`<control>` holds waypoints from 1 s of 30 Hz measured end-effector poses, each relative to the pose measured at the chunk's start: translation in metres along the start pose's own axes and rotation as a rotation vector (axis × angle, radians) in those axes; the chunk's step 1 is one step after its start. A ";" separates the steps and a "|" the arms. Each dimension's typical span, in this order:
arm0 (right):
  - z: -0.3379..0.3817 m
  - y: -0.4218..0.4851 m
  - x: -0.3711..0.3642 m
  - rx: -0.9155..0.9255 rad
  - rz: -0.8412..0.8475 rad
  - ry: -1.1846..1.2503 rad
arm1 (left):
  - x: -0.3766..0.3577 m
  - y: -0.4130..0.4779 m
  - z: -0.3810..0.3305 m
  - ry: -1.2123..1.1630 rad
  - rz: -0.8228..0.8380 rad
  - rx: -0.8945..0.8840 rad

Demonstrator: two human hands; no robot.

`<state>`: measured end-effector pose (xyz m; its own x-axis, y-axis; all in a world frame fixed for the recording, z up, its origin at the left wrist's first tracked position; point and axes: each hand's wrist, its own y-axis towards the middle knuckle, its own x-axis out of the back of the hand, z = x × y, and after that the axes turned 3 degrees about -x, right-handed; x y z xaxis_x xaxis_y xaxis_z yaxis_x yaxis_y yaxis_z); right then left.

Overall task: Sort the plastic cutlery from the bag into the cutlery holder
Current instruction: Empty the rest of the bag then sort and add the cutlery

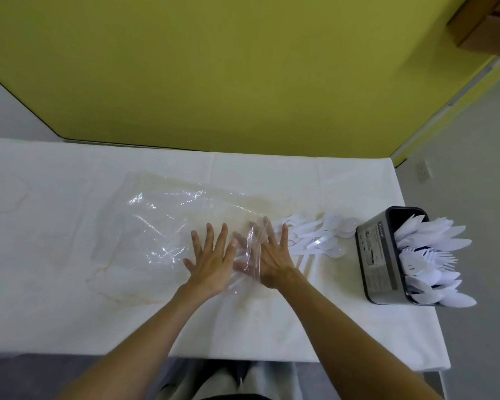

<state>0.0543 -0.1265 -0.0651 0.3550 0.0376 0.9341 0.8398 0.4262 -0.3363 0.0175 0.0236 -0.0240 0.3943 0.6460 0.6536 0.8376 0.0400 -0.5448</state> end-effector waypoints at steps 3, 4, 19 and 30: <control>0.000 -0.001 -0.003 0.060 0.008 -0.007 | 0.002 0.003 0.012 -0.004 0.026 0.043; -0.004 -0.004 -0.007 0.116 -0.019 -0.033 | 0.003 0.003 0.017 0.001 0.036 0.052; -0.072 -0.075 -0.028 0.427 -0.162 -0.149 | 0.022 0.004 0.104 0.195 -0.182 0.266; -0.079 -0.042 0.017 -0.277 -0.150 0.153 | -0.015 -0.010 0.047 0.182 -0.433 -0.355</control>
<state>0.0578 -0.2153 -0.0442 0.2593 -0.1520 0.9538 0.9594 0.1541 -0.2363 -0.0146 0.0499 -0.0529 0.0206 0.4852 0.8742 0.9998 -0.0075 -0.0193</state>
